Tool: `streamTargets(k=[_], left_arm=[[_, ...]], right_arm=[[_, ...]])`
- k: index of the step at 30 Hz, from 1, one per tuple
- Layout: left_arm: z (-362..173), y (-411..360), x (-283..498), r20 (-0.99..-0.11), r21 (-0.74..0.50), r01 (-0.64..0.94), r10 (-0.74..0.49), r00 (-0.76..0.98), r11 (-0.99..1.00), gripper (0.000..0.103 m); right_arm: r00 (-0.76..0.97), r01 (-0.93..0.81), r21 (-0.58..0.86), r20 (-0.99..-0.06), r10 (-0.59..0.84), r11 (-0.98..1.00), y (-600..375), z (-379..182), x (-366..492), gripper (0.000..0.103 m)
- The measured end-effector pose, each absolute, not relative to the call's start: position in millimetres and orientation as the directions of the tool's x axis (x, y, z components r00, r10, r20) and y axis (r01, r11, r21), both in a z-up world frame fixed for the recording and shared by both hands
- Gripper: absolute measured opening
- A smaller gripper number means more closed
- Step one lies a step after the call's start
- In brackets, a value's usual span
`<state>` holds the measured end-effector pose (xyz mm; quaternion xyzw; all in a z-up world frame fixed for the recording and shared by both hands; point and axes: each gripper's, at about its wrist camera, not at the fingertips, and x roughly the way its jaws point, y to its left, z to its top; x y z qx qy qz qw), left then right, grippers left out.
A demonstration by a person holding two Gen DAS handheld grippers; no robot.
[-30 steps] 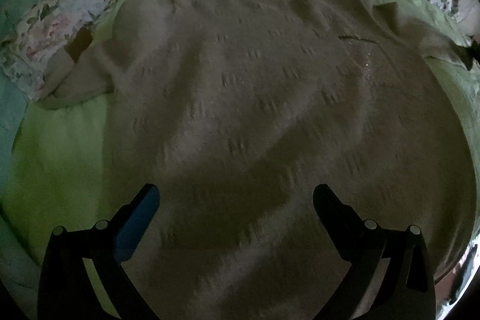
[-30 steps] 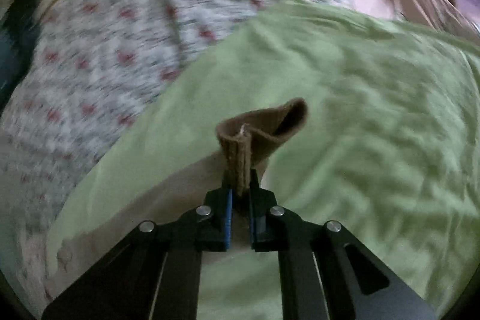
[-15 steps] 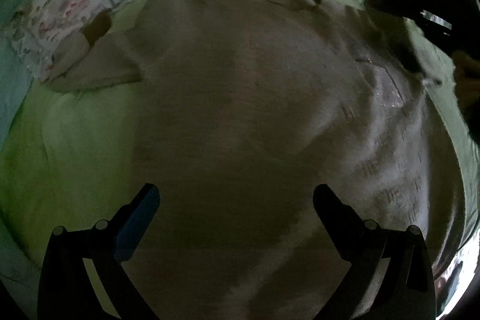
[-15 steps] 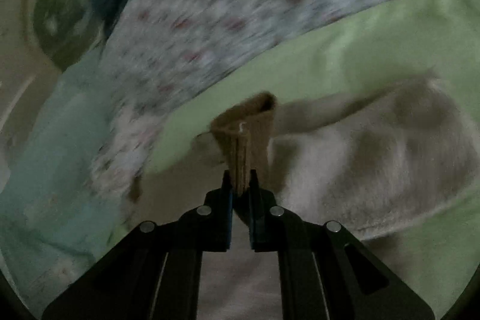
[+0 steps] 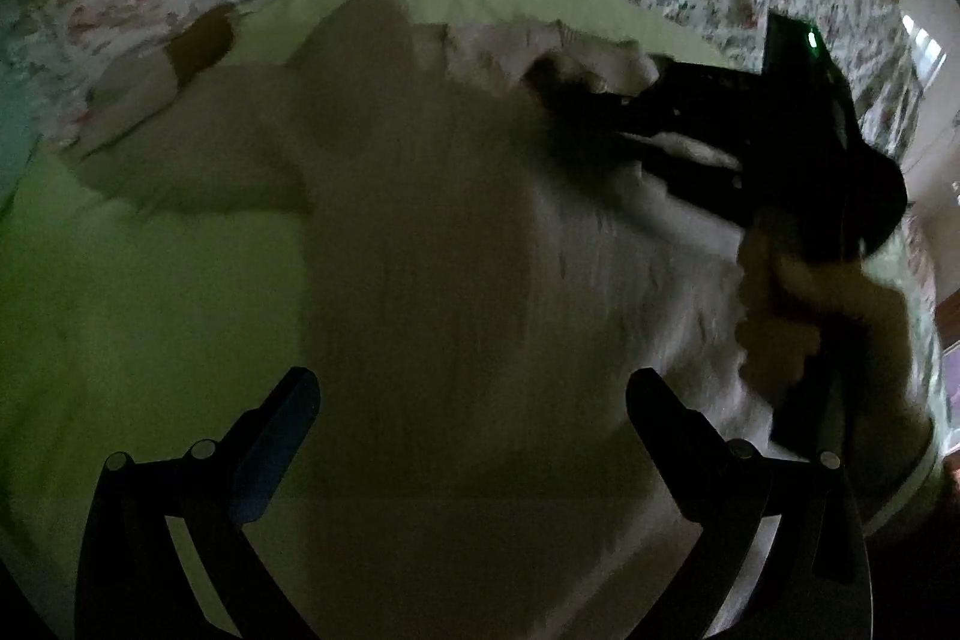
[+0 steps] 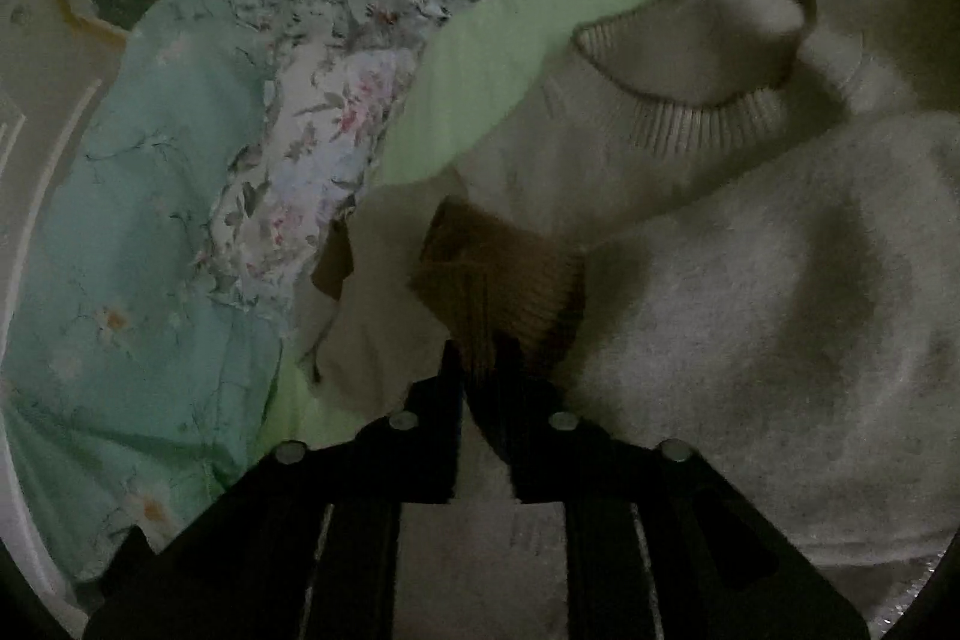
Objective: Fold small clothes
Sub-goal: 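Carry the sleeve cuff across the sweater body with the right gripper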
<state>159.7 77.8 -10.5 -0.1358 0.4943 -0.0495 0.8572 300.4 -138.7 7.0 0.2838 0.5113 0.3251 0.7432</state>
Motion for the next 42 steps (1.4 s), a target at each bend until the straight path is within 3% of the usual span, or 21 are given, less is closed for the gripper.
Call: streamTargets(k=[2,3,9,14,16,17,18,21,23,35,40,41,42], left_arm=[[-9.5,78.7,177.2,-0.827,-0.316,-0.041,-0.254,0.501,0.948,0.102],[-13.4,79.9,186.2,-0.826,-0.328,-0.036,-0.268,0.496,0.944,0.102],[-35.1,78.8,246.1,-0.81,-0.431,-0.042,-0.365,0.458,0.902,0.102],[-41.1,73.2,284.6,-0.8,-0.411,-0.062,-0.327,0.503,0.909,0.095],[-31.2,67.9,289.3,-0.793,-0.379,-0.031,-0.307,0.526,0.925,0.069],[-29.1,66.6,289.1,-0.798,-0.365,-0.02,-0.302,0.522,0.931,0.035],[-35.5,68.3,286.4,-0.8,-0.366,-0.015,-0.306,0.516,0.931,0.008],[-21.3,82.4,269.4,-0.747,-0.42,-0.013,-0.338,0.572,0.907,0.008],[-5.5,95.2,249.9,-0.725,-0.387,-0.017,-0.293,0.624,0.922,0.008],[-47.2,106.2,248.3,-0.787,-0.4,-0.085,-0.294,0.542,0.912,0.009],[-50.9,95.8,252.8,-0.791,-0.384,-0.094,-0.276,0.546,0.918,0.009],[-50.6,94.6,252.5,-0.793,-0.38,-0.096,-0.27,0.547,0.92,0.009],[-49.8,93.5,252.0,-0.795,-0.375,-0.101,-0.264,0.546,0.921,0.009]], right_arm=[[0.264,-0.167,0.781,-0.552,0.791,0.601,-145.3,4.4,301.0,0.052],[0.28,-0.17,0.782,-0.545,0.79,0.599,-151.1,7.7,298.9,0.056],[0.389,-0.173,0.762,-0.529,0.754,0.624,-211.4,39.1,268.5,0.056],[0.46,-0.124,0.743,-0.544,0.701,0.658,-267.4,47.6,229.8,0.056],[0.482,-0.101,0.733,-0.555,0.677,0.673,-285.2,47.1,213.8,0.056],[0.499,-0.084,0.722,-0.566,0.656,0.687,-296.3,46.4,204.6,0.057],[0.51,-0.07,0.716,-0.573,0.642,0.694,-305.0,45.0,198.6,0.057],[0.549,-0.015,0.691,-0.599,0.584,0.723,-332.9,43.7,183.9,0.057],[0.574,0.005,0.659,-0.617,0.537,0.752,-352.6,45.1,177.2,0.057],[0.595,0.112,0.414,-0.756,0.273,0.903,-403.5,44.9,255.1,0.057],[0.509,0.123,0.388,-0.815,0.277,0.914,-409.2,16.8,304.3,0.057],[0.507,0.099,0.395,-0.809,0.296,0.913,-407.4,14.4,309.3,0.055],[0.499,0.066,0.406,-0.805,0.322,0.912,-404.1,14.1,310.6,0.024]])
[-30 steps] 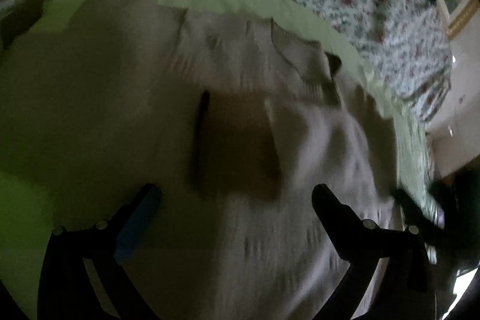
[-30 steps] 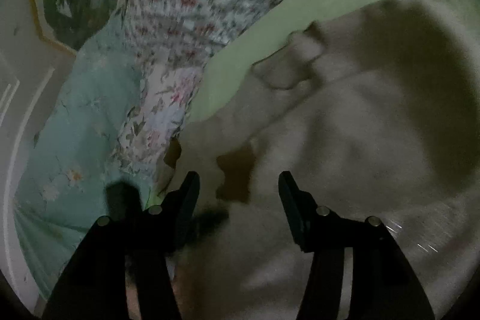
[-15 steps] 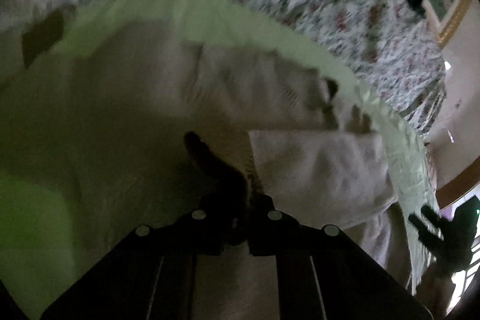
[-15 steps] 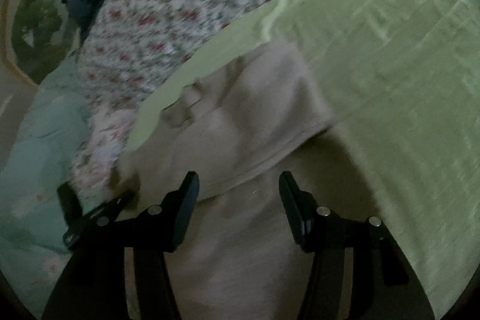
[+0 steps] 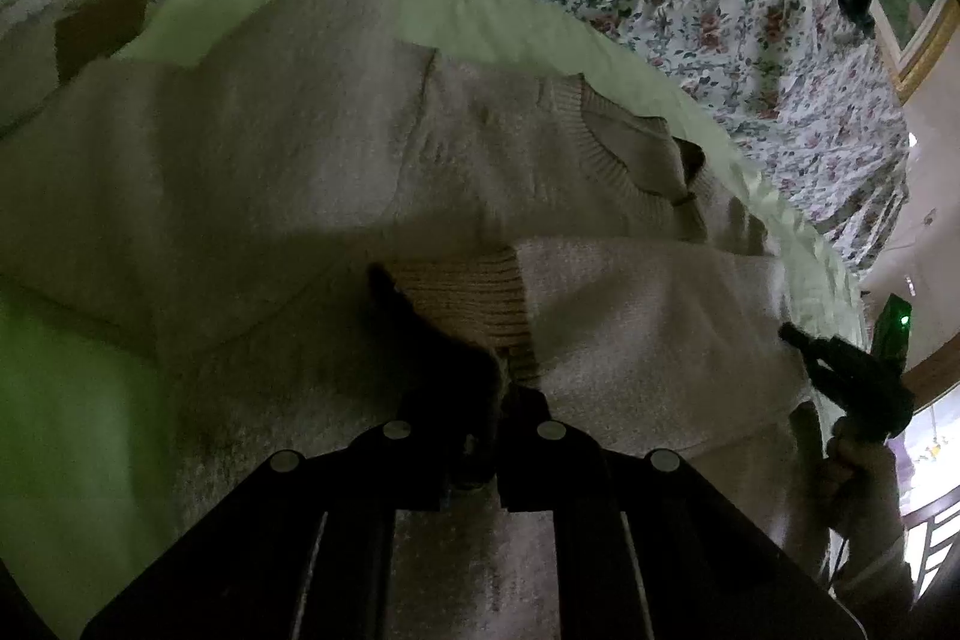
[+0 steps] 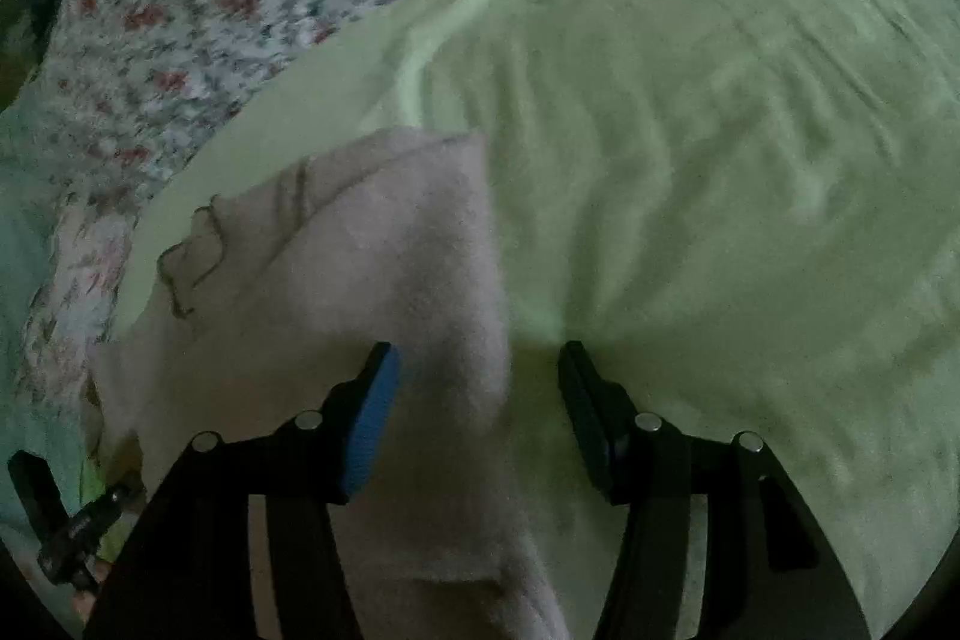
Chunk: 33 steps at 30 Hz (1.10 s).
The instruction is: Fold small clothes
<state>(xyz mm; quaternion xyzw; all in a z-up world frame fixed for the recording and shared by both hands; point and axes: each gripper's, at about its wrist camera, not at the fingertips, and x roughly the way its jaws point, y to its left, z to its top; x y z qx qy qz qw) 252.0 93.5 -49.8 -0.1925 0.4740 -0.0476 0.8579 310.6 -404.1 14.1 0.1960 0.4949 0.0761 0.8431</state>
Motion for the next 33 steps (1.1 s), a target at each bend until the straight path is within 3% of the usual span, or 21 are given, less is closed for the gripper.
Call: streamTargets(k=[1,7,10,14,17,20,26,28,30,33], left_arm=[[-47.4,92.5,250.3,-0.793,-0.376,-0.1,-0.264,0.549,0.921,0.009],[-49.7,72.4,255.0,-0.811,-0.32,-0.07,-0.235,0.535,0.945,0.009],[-52.9,76.5,256.2,-0.808,-0.343,-0.074,-0.254,0.532,0.936,0.009],[-53.2,80.6,255.6,-0.803,-0.356,-0.068,-0.268,0.533,0.932,0.012],[-52.6,82.9,254.3,-0.807,-0.351,-0.066,-0.266,0.528,0.934,0.016],[-45.6,93.5,244.6,-0.809,-0.336,-0.067,-0.251,0.532,0.94,0.02],[-25.7,148.5,214.8,-0.81,-0.264,-0.14,-0.141,0.57,0.954,0.019],[-19.3,167.0,211.6,-0.807,-0.225,-0.176,-0.082,0.585,0.959,0.031],[-9.9,187.9,213.1,-0.794,-0.173,-0.22,-0.004,0.608,0.96,0.057],[2.4,215.5,224.3,-0.774,-0.101,-0.277,0.1,0.626,0.956,0.065]], right_arm=[[0.478,0.036,0.414,-0.807,0.348,0.91,-399.6,14.1,311.9,0.007],[0.563,0.05,0.318,-0.792,0.237,0.947,-403.2,32.1,292.3,0.009],[0.51,0.143,0.269,-0.845,0.162,0.952,-412.0,17.3,295.1,0.021],[0.604,0.095,0.276,-0.78,0.165,0.956,-391.6,45.9,263.8,0.027],[0.543,-0.061,0.333,-0.78,0.311,0.941,-356.3,39.2,250.1,0.051],[0.502,-0.002,0.276,-0.831,0.239,0.961,-356.3,17.7,244.9,0.047],[0.561,0.063,0.336,-0.791,0.245,0.94,-368.0,46.8,222.6,0.05],[0.563,0.032,0.369,-0.775,0.288,0.929,-358.1,53.3,216.3,0.051],[0.559,0.014,0.38,-0.77,0.308,0.925,-349.2,57.9,205.2,0.052],[0.553,-0.008,0.387,-0.767,0.327,0.922,-333.8,60.1,188.3,0.057]])
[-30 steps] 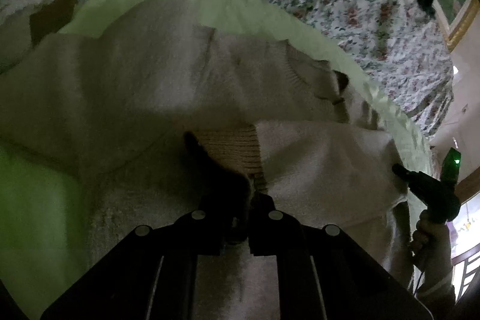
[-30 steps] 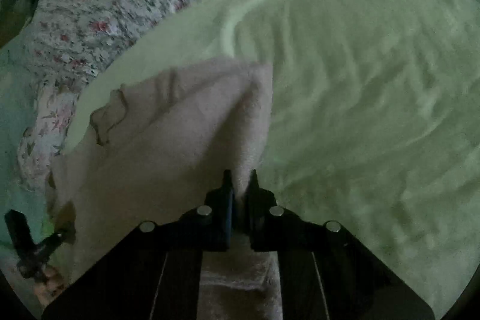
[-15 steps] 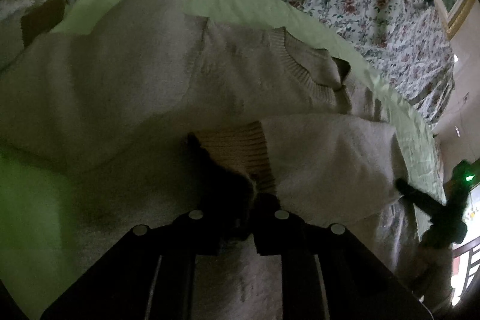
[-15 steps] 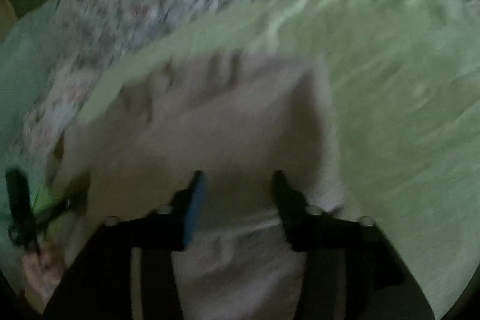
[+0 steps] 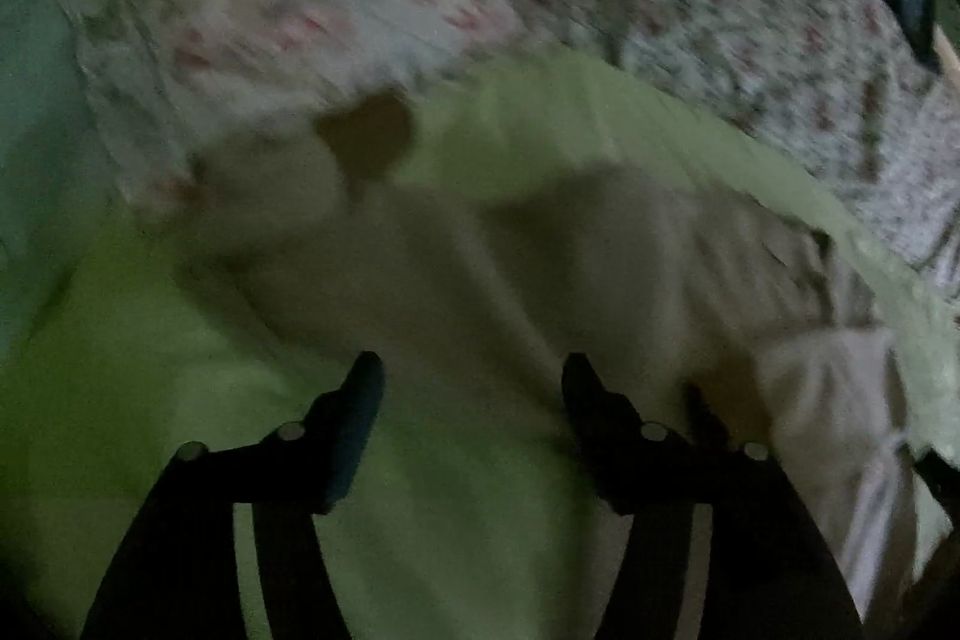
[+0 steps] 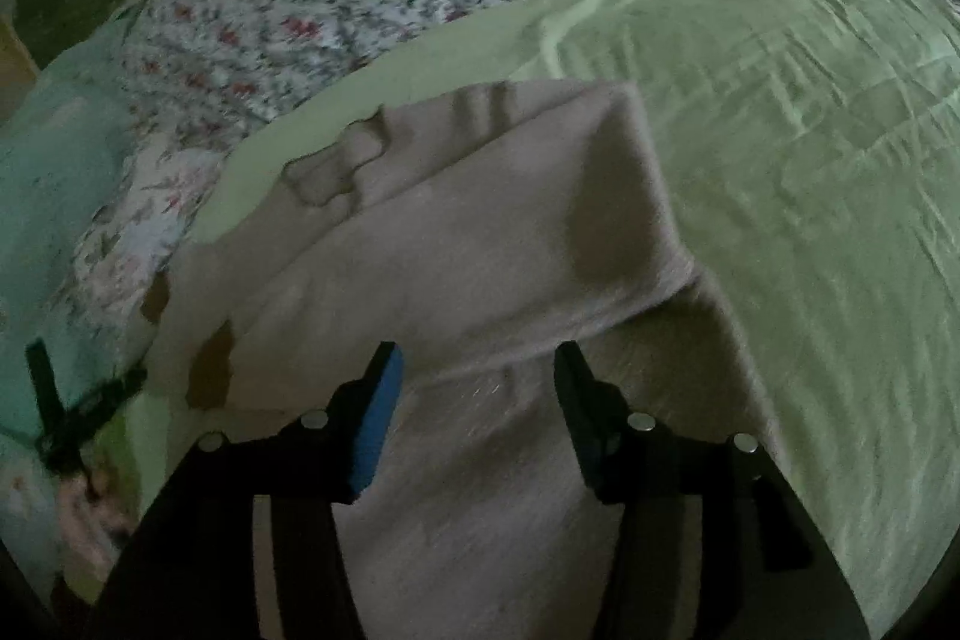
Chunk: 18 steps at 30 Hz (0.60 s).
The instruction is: Fold small clothes
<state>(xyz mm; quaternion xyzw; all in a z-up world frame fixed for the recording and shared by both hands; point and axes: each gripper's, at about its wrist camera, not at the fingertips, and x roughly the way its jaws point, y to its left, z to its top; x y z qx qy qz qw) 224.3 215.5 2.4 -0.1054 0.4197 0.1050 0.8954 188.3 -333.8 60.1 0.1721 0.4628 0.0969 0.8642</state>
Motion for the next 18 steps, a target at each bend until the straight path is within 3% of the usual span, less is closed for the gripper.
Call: streamTargets(k=[7,11,13,14,18], left_arm=[[-5.1,255.6,285.6,-0.762,0.146,-0.343,0.327,0.559,0.928,0.076],[-22.5,275.6,322.2,-0.784,0.196,-0.357,0.365,0.503,0.913,0.075],[-30.2,282.2,333.4,-0.792,0.202,-0.351,0.363,0.49,0.914,0.049],[-34.2,286.9,337.6,-0.809,0.186,-0.35,0.345,0.476,0.918,0.018],[-19.8,298.4,323.9,-0.821,0.04,-0.384,0.249,0.513,0.923,0.009]], right_arm=[[0.481,-0.021,0.435,-0.785,0.39,0.9,-310.9,45.2,158.6,0.058],[0.46,-0.023,0.437,-0.794,0.398,0.899,-302.4,41.4,151.1,0.058],[0.455,-0.024,0.44,-0.794,0.402,0.897,-299.9,41.1,150.1,0.058],[0.454,-0.025,0.441,-0.794,0.403,0.897,-299.5,41.3,149.9,0.058],[0.468,-0.01,0.445,-0.789,0.397,0.896,-304.3,42.6,149.1,0.058]])
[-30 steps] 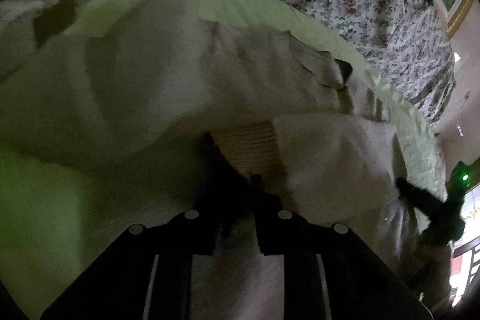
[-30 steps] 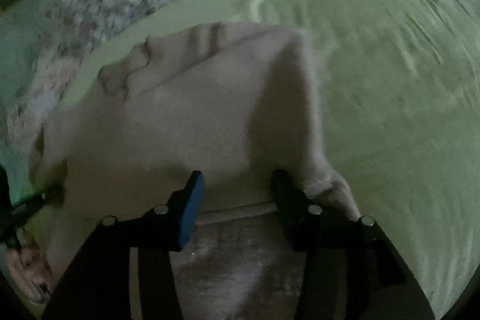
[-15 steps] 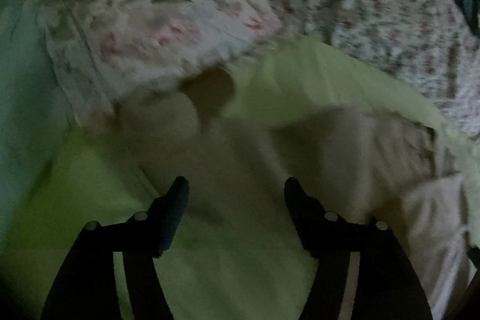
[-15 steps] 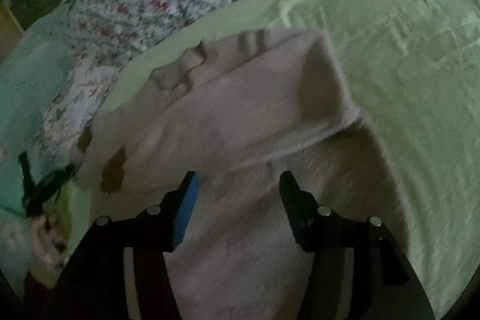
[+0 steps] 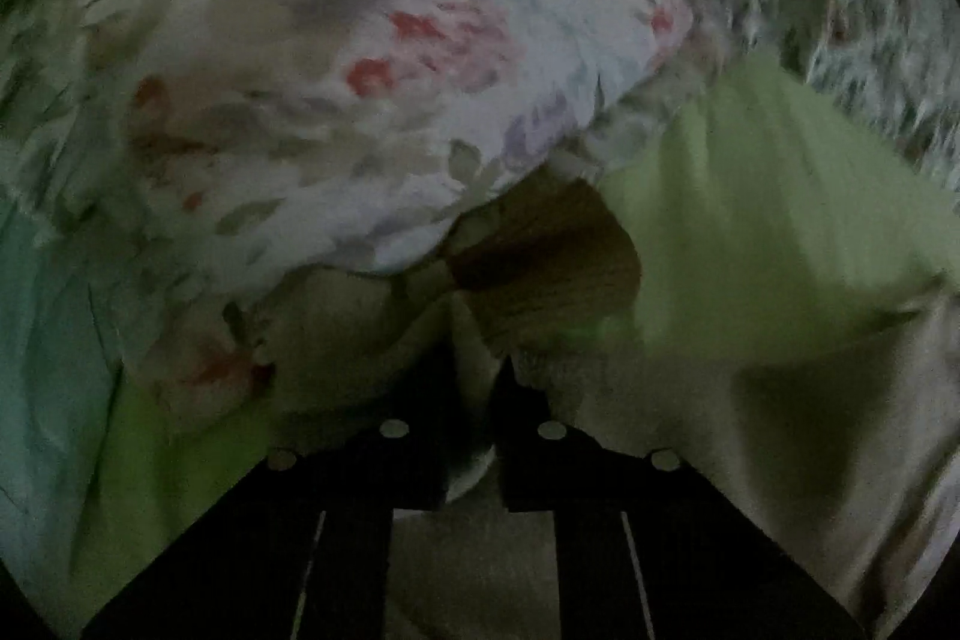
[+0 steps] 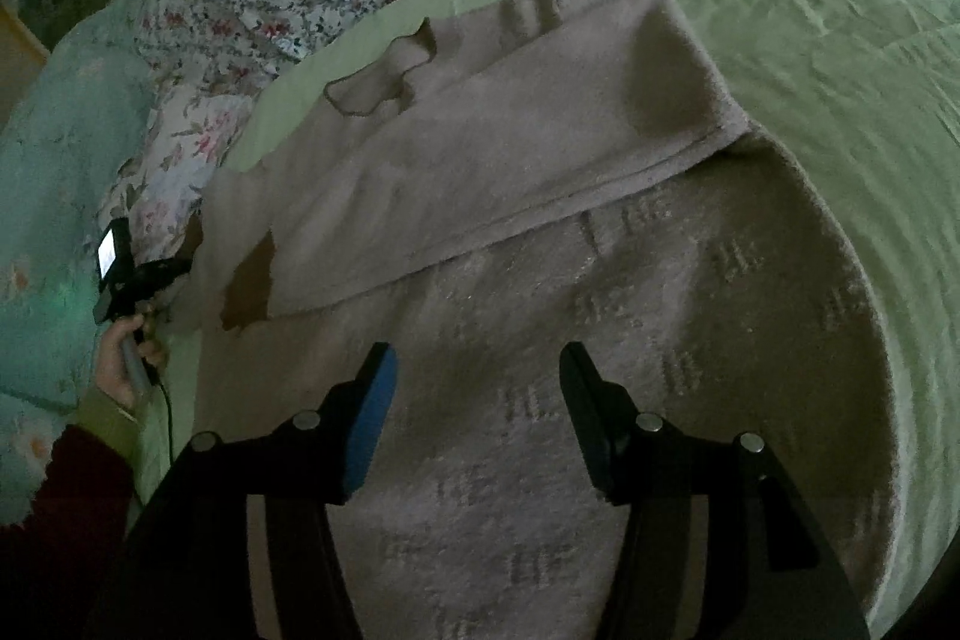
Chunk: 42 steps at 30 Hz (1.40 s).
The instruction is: Fold small clothes
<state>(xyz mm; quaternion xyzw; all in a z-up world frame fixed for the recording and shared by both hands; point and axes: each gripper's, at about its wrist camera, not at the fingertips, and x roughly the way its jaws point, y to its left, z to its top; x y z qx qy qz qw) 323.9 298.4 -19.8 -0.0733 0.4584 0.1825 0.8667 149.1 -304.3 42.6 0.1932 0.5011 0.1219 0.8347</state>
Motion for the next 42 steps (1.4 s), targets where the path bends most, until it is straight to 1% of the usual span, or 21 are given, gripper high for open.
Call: streamTargets(k=[2,5,7,10,11,16,18,22,27,31,32,34,35,36,37,38,42], left_arm=[[-5.1,295.0,307.7,-0.808,-0.048,-0.376,0.186,0.559,0.925,0.009],[23.8,271.9,277.7,-0.758,-0.196,-0.314,0.059,0.65,0.929,0.009],[40.1,248.9,262.5,-0.726,-0.231,-0.267,0.017,0.688,0.936,0.009],[64.1,197.9,246.2,-0.673,-0.312,-0.159,-0.1,0.733,0.936,0.009],[71.8,170.1,240.9,-0.653,-0.331,-0.106,-0.146,0.743,0.938,0.009],[68.5,63.4,244.3,-0.628,-0.364,0.072,-0.302,0.717,0.928,0.009],[54.7,15.0,252.1,-0.647,-0.349,0.137,-0.344,0.681,0.927,0.009],[24.8,-47.1,262.1,-0.679,-0.363,0.194,-0.402,0.614,0.911,0.009],[-13.8,-96.8,282.5,-0.728,-0.327,0.224,-0.396,0.559,0.918,0.009],[-37.7,-109.5,287.1,-0.753,-0.317,0.227,-0.39,0.53,0.921,0.01],[-42.6,-110.1,288.8,-0.756,-0.317,0.235,-0.394,0.522,0.919,0.012],[-43.9,-111.6,285.4,-0.753,-0.315,0.241,-0.397,0.525,0.918,0.022],[-44.5,-109.1,283.9,-0.75,-0.322,0.251,-0.408,0.52,0.913,0.032],[-41.7,-107.4,281.2,-0.748,-0.322,0.256,-0.411,0.521,0.911,0.047],[-38.4,-105.4,277.5,-0.748,-0.317,0.256,-0.406,0.526,0.913,0.056],[-35.0,-100.9,272.3,-0.748,-0.305,0.249,-0.393,0.535,0.919,0.07],[-18.4,-67.2,239.6,-0.729,-0.298,0.234,-0.379,0.57,0.925,0.073]], right_arm=[[0.477,-0.004,0.447,-0.785,0.395,0.894,-306.2,43.9,148.2,0.058],[0.488,0.001,0.453,-0.778,0.395,0.891,-307.9,45.3,146.1,0.058],[0.496,0.002,0.463,-0.77,0.401,0.887,-308.6,46.6,144.3,0.058],[0.51,0.002,0.468,-0.761,0.401,0.884,-309.6,49.9,141.5,0.058],[0.515,0.002,0.471,-0.757,0.403,0.882,-310.4,50.8,140.4,0.058],[0.531,0.019,0.478,-0.749,0.397,0.878,-319.9,53.3,135.7,0.058],[0.548,0.03,0.483,-0.74,0.39,0.875,-327.4,56.2,132.7,0.058],[0.567,0.052,0.485,-0.734,0.374,0.873,-343.0,59.2,130.6,0.058],[0.573,0.09,0.494,-0.736,0.361,0.865,-361.2,53.9,130.1,0.058],[0.569,0.104,0.502,-0.738,0.362,0.859,-366.9,48.0,131.3,0.058],[0.566,0.105,0.504,-0.739,0.365,0.857,-367.1,46.7,132.5,0.058],[0.562,0.103,0.508,-0.739,0.372,0.855,-365.7,45.1,134.3,0.058],[0.558,0.098,0.51,-0.739,0.377,0.855,-363.9,44.7,136.8,0.058],[0.555,0.093,0.512,-0.739,0.382,0.854,-362.1,44.2,138.7,0.058],[0.551,0.087,0.516,-0.738,0.39,0.852,-359.6,43.9,141.6,0.058],[0.549,0.081,0.522,-0.734,0.399,0.849,-356.9,44.3,145.5,0.058],[0.558,0.048,0.525,-0.72,0.414,0.85,-345.3,50.1,163.3,0.058]])
